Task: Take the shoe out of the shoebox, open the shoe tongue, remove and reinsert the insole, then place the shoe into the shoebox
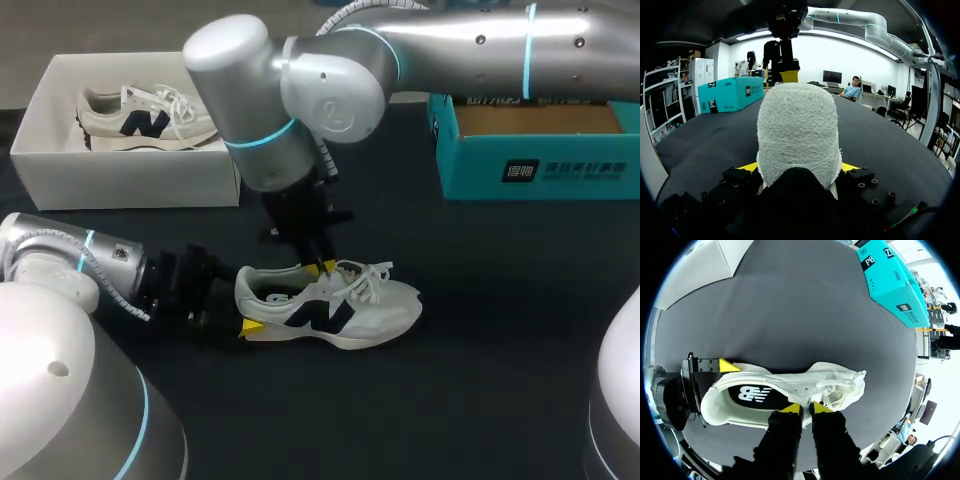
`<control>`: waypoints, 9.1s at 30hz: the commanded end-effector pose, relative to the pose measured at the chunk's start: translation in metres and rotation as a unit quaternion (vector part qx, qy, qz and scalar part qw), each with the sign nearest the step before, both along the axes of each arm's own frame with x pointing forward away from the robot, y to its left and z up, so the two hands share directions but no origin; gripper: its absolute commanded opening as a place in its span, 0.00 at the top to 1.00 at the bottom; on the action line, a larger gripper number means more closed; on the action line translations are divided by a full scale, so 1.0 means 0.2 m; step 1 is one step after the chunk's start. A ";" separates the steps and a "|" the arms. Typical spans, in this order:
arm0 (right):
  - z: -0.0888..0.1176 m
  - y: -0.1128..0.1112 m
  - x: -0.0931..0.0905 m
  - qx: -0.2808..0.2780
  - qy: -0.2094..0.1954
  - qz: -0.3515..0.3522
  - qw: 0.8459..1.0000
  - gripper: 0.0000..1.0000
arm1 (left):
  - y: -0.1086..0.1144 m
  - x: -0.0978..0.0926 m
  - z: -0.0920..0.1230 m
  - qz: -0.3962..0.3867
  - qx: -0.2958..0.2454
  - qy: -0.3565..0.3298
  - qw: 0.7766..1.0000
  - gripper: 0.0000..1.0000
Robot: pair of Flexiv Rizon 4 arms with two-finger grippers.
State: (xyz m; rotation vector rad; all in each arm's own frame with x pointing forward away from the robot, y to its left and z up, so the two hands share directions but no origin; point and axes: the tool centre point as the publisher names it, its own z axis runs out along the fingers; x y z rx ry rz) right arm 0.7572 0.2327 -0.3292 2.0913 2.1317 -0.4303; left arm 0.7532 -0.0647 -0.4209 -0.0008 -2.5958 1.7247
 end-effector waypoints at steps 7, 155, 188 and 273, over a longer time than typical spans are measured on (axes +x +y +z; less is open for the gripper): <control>0.09 -0.06 -0.01 0.005 -0.009 -0.005 1.000 1.00 | 0.01 0.00 -0.01 0.000 0.002 0.000 1.000 1.00; 0.58 -0.25 -0.04 0.173 -0.112 0.447 0.871 0.00 | 0.01 0.00 -0.01 0.000 0.002 0.000 1.000 1.00; 0.52 -0.01 0.07 0.148 -0.090 0.609 0.774 0.00 | 0.01 0.00 -0.01 0.000 0.002 0.000 1.000 1.00; -0.15 0.14 0.02 0.129 0.023 0.628 0.767 1.00 | 0.01 0.00 -0.01 0.000 0.002 0.000 1.000 1.00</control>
